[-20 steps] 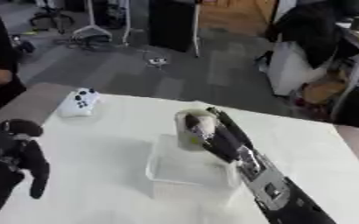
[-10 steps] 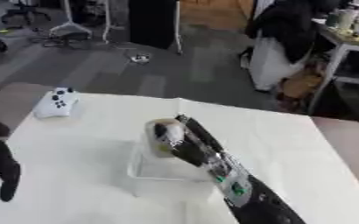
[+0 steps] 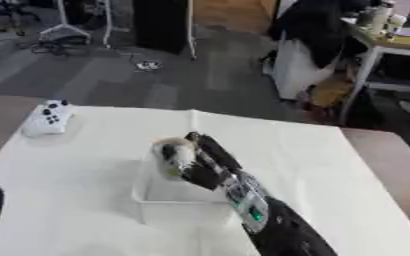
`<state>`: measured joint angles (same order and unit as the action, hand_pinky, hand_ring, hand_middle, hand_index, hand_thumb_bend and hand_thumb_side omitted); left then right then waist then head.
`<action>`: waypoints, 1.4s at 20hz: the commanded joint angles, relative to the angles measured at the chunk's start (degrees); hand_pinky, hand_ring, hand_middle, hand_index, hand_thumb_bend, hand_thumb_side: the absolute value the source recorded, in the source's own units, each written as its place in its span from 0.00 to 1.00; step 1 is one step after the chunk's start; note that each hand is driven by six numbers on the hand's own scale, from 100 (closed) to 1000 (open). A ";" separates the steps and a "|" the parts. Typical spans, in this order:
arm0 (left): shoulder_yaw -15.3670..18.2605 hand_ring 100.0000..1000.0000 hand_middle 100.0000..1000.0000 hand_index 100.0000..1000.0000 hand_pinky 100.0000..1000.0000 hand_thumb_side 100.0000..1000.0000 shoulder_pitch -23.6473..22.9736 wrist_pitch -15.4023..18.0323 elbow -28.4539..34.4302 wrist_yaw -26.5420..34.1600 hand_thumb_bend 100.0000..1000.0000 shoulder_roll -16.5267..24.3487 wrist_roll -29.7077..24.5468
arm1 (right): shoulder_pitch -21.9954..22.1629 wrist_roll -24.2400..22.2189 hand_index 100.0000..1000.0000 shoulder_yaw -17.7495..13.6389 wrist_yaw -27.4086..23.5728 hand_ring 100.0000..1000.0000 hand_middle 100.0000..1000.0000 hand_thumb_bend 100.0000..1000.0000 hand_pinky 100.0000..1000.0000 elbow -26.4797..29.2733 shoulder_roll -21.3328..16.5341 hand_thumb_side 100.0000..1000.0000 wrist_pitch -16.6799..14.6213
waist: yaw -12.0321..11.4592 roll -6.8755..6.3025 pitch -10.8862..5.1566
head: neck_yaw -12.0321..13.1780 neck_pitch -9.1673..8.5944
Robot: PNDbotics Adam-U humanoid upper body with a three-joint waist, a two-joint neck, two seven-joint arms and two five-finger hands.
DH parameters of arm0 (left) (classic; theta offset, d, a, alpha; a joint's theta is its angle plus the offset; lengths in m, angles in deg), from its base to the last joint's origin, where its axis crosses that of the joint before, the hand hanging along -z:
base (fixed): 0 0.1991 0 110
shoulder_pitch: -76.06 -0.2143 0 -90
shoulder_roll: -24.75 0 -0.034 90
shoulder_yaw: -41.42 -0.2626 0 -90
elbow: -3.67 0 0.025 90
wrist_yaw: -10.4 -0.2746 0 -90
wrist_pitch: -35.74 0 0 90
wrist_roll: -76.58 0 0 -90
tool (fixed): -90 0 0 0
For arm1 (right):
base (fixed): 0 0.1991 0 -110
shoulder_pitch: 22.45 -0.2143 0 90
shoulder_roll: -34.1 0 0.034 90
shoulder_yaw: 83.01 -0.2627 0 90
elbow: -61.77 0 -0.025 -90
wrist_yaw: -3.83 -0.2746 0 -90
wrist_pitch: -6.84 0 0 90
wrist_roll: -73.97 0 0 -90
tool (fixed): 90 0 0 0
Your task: Pick up objects on the table and place them in the box.
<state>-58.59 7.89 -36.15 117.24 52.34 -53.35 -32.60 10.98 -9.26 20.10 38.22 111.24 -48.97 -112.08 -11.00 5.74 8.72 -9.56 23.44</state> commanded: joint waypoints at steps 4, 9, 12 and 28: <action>0.08 0.51 0.73 0.70 0.23 0.82 0.62 0.07 1.03 0.17 0.54 0.69 -0.14 | -1.65 2.19 0.28 -1.63 5.29 0.00 0.01 0.00 0.00 -1.30 -0.62 1.00 0.60 | 0.16 -0.52 -0.71 | 0.37 -0.28; 0.07 0.51 0.73 0.70 0.23 0.82 0.60 0.08 1.03 0.14 0.54 0.76 -0.17 | -0.59 0.63 0.58 -1.35 10.10 0.44 0.50 0.04 0.01 -1.62 -2.10 1.00 3.11 | 0.20 -0.44 -0.73 | 0.75 -0.58; 0.07 0.51 0.73 0.70 0.23 0.82 0.58 0.08 1.03 0.10 0.54 0.80 -0.18 | -0.06 -1.13 0.66 -1.22 11.12 0.64 0.65 0.23 0.41 -1.06 -2.78 1.00 3.60 | 0.19 -0.40 -0.72 | 1.04 -0.73; 0.05 0.51 0.73 0.70 0.23 0.82 0.51 0.07 1.03 -0.01 0.54 0.89 -0.16 | 0.62 -5.80 0.87 -2.12 8.18 0.79 0.82 0.52 0.70 -0.04 -4.19 1.00 6.60 | 0.18 -0.38 -0.79 | 1.82 -1.61</action>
<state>-58.60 7.87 -36.15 117.24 52.33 -53.35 -32.63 12.25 -15.09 18.53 46.82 109.96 -51.65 -105.73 -10.86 5.74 8.72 -8.04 22.62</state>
